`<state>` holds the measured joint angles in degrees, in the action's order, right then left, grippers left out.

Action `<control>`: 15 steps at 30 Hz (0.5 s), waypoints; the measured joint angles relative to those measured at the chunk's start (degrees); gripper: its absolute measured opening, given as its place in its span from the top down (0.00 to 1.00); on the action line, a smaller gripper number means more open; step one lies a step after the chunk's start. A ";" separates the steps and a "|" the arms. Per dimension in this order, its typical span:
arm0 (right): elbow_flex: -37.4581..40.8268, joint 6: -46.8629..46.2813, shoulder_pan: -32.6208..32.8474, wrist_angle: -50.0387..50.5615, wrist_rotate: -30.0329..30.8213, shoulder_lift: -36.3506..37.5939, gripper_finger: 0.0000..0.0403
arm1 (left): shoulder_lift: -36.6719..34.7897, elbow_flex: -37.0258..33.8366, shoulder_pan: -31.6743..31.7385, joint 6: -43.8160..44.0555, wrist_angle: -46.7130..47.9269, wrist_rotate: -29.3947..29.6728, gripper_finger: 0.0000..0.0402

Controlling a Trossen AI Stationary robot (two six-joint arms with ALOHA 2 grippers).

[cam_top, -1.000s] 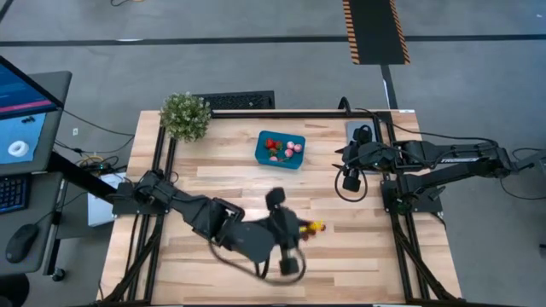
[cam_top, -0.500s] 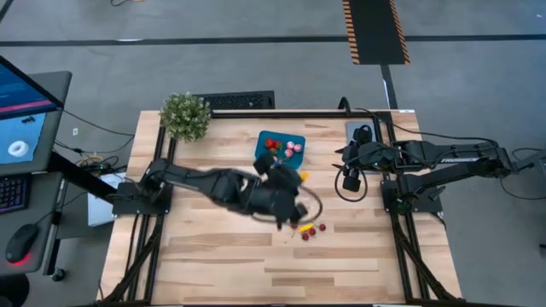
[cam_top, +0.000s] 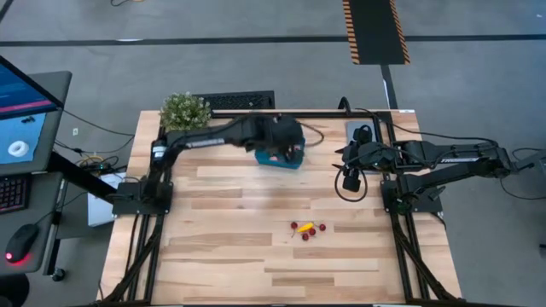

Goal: Pick and placing Produce into tupperware
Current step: Put the corn into the blue bin

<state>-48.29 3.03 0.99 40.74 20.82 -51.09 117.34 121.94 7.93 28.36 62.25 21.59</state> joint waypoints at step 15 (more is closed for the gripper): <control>0.00 -0.02 0.00 0.12 0.00 -0.01 0.44 | -0.04 -26.38 10.18 1.07 -30.92 -12.45 0.91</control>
<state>-48.29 3.01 0.99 40.86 20.82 -51.10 117.30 95.56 18.11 29.43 31.32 9.14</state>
